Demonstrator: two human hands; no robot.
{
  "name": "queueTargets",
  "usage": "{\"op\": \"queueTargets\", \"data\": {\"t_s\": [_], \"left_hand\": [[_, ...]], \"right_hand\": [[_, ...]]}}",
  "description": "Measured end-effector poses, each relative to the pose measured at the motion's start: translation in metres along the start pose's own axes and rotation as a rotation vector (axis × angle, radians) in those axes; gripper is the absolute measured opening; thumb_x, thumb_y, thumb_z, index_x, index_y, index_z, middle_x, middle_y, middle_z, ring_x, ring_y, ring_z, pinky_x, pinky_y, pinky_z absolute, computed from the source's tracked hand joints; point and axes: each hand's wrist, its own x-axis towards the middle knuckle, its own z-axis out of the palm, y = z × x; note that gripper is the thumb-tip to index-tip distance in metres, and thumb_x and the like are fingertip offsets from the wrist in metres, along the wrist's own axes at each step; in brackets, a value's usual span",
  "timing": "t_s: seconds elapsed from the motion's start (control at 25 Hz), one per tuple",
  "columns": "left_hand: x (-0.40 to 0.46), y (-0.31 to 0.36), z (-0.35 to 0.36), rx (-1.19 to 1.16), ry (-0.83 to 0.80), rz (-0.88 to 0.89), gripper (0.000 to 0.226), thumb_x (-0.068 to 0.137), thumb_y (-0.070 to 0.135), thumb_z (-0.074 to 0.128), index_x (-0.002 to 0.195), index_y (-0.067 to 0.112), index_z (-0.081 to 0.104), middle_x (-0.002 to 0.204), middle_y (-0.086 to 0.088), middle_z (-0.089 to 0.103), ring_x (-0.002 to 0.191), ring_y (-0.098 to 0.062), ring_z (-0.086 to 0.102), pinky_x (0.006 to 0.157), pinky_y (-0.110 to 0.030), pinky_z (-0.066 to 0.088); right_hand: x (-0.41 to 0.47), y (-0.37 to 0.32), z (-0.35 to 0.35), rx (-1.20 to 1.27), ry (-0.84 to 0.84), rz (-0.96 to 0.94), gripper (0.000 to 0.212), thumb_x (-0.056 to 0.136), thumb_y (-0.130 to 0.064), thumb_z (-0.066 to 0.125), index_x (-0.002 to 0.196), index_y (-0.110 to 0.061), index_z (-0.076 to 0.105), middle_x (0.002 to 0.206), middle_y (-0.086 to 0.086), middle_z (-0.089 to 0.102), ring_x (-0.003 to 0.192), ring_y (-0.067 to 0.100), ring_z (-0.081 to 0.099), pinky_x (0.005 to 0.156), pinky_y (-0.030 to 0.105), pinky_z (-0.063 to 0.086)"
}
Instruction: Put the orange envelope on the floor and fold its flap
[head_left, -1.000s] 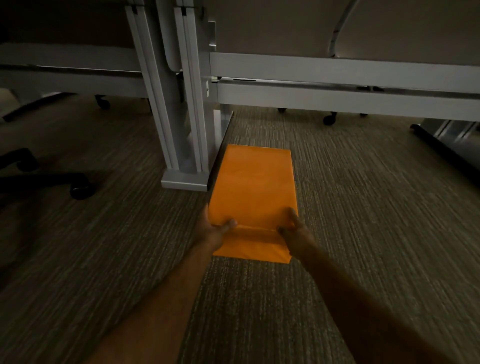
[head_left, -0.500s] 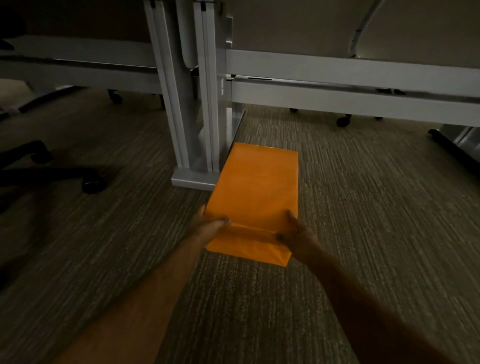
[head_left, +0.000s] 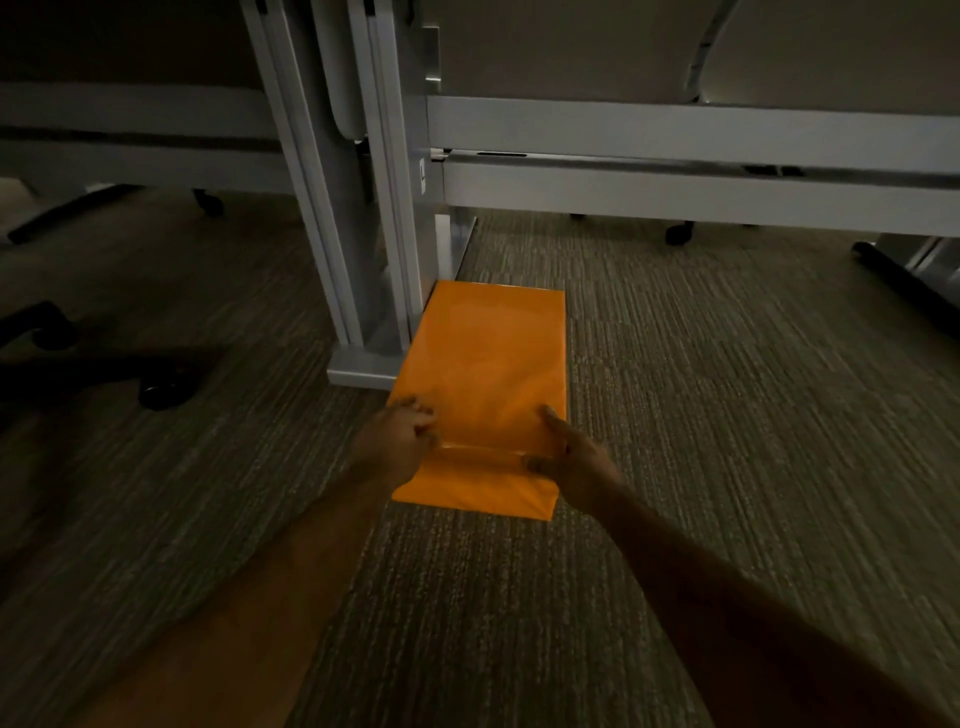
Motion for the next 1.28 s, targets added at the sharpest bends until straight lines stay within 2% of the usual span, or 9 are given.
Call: {"op": "queueTargets", "data": {"t_s": [0.12,0.28,0.4,0.52,0.68,0.8,1.0,1.16,1.28], "left_hand": [[0.003,0.009,-0.012,0.078,-0.045,0.073,0.031,0.094,0.032,0.063,0.122,0.022,0.070,0.146,-0.003,0.052,0.136,-0.025,0.042,0.109,-0.036,0.031],[-0.021,0.015,0.002,-0.085,0.095,0.162,0.023,0.090,0.018,0.066,0.111,0.022,0.075,0.136,0.006,0.062,0.128,-0.013,0.052,0.101,-0.018,0.028],[-0.018,0.021,0.005,0.044,0.129,0.155,0.023,0.092,0.019,0.063,0.113,0.024,0.072,0.131,-0.001,0.064,0.123,-0.024,0.052,0.101,-0.030,0.034],[-0.012,0.025,0.000,0.157,0.018,0.132,0.025,0.094,0.020,0.058,0.117,0.025,0.064,0.129,-0.008,0.057,0.120,-0.030,0.048,0.097,-0.035,0.032],[-0.029,0.024,0.004,0.057,-0.045,0.022,0.029,0.099,0.022,0.048,0.126,0.027,0.058,0.143,-0.006,0.047,0.130,-0.029,0.039,0.108,-0.037,0.028],[-0.032,0.033,0.003,0.050,-0.042,-0.011,0.030,0.098,0.021,0.047,0.126,0.026,0.056,0.144,-0.008,0.044,0.131,-0.030,0.037,0.107,-0.035,0.028],[-0.032,0.066,-0.010,0.321,-0.161,-0.047,0.030,0.101,0.019,0.039,0.129,0.019,0.053,0.144,-0.011,0.045,0.131,-0.031,0.042,0.109,-0.039,0.033],[-0.040,0.099,-0.013,0.513,-0.155,-0.035,0.038,0.102,0.013,0.035,0.136,0.013,0.051,0.153,-0.013,0.039,0.142,-0.032,0.031,0.116,-0.044,0.025],[-0.049,0.082,-0.020,0.519,-0.229,-0.066,0.051,0.097,0.009,0.045,0.147,0.017,0.041,0.156,-0.013,0.034,0.145,-0.034,0.026,0.118,-0.051,0.020]], "right_hand": [[0.000,0.002,0.000,-0.028,0.008,-0.013,0.088,0.090,-0.043,0.070,0.156,-0.049,0.013,0.161,0.011,0.036,0.137,0.037,0.046,0.109,0.056,0.044],[0.002,0.008,0.001,-0.120,0.043,-0.049,0.087,0.088,-0.050,0.069,0.155,-0.051,0.013,0.158,0.011,0.042,0.134,0.038,0.050,0.109,0.056,0.044],[0.004,0.009,0.002,-0.147,0.053,-0.046,0.088,0.088,-0.051,0.069,0.154,-0.052,0.012,0.157,0.013,0.042,0.134,0.039,0.050,0.108,0.055,0.045],[0.001,0.003,-0.001,-0.160,0.035,-0.039,0.089,0.090,-0.047,0.068,0.157,-0.048,0.008,0.157,0.016,0.041,0.133,0.039,0.051,0.106,0.054,0.046],[-0.029,-0.002,0.016,-0.307,-0.025,-0.091,0.090,0.101,-0.038,0.052,0.154,-0.043,-0.021,0.155,0.021,0.037,0.118,0.036,0.060,0.091,0.053,0.056],[-0.060,0.005,0.030,-0.315,0.038,-0.081,0.087,0.101,-0.043,0.047,0.149,-0.049,-0.025,0.165,0.013,0.017,0.137,0.040,0.045,0.097,0.060,0.052],[-0.106,0.038,0.008,-0.399,0.045,-0.086,0.070,0.100,-0.039,0.048,0.157,-0.042,0.007,0.170,0.004,0.011,0.155,0.035,0.013,0.116,0.059,0.032],[-0.143,0.045,-0.032,-0.418,0.073,-0.086,0.057,0.100,-0.035,0.051,0.153,-0.037,0.030,0.164,-0.003,0.026,0.152,0.025,0.020,0.114,0.052,0.040],[-0.170,0.044,-0.059,-0.407,0.089,-0.097,0.052,0.099,-0.036,0.053,0.149,-0.034,0.040,0.159,-0.004,0.033,0.149,0.023,0.024,0.112,0.047,0.043]]}}
